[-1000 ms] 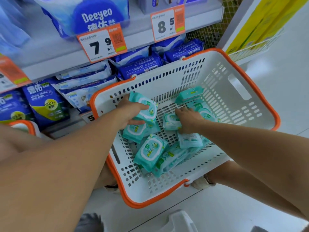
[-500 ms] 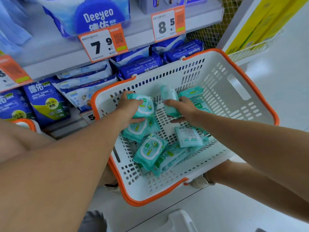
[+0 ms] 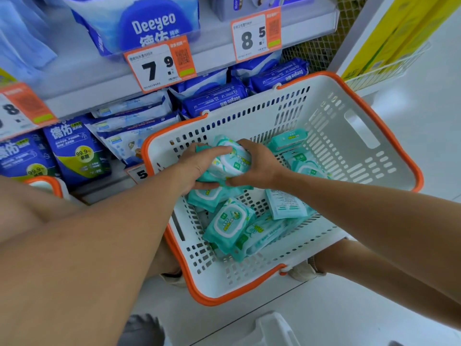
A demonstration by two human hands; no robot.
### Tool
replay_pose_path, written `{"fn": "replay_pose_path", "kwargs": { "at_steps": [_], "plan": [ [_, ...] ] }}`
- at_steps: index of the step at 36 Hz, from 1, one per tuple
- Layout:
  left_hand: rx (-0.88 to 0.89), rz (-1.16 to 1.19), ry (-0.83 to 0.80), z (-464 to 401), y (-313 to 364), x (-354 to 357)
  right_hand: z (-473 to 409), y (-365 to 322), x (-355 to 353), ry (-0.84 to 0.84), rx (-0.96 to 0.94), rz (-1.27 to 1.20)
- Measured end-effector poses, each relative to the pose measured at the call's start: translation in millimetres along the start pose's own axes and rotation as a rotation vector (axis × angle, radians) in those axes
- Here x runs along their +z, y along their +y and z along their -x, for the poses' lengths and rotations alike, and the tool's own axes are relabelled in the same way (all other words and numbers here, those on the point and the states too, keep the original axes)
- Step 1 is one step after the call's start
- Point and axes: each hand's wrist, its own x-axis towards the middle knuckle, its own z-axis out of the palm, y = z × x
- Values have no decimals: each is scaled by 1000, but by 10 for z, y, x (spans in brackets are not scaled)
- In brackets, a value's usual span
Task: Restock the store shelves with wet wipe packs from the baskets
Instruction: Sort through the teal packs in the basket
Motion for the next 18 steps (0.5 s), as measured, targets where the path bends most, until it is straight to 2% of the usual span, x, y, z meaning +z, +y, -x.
{"fn": "replay_pose_path", "kwargs": {
  "at_steps": [2, 4, 6, 8, 13, 18],
  "plan": [
    [28, 50, 44, 14, 26, 1, 47, -7, 105, 114, 112, -58],
    [31, 93, 55, 30, 57, -3, 64, -86, 186, 182, 317, -217],
    [32, 87, 45, 43, 74, 4, 50, -195, 206, 160, 546, -429],
    [64, 48, 18, 47, 56, 30, 32, -286, 171, 104, 665, -551],
    [128, -56, -2, 24, -29, 55, 4, -363, 7, -12, 682, -683],
    [154, 57, 113, 11, -35, -5, -24, -326, -80, -56, 624, -578]
  ]
}}
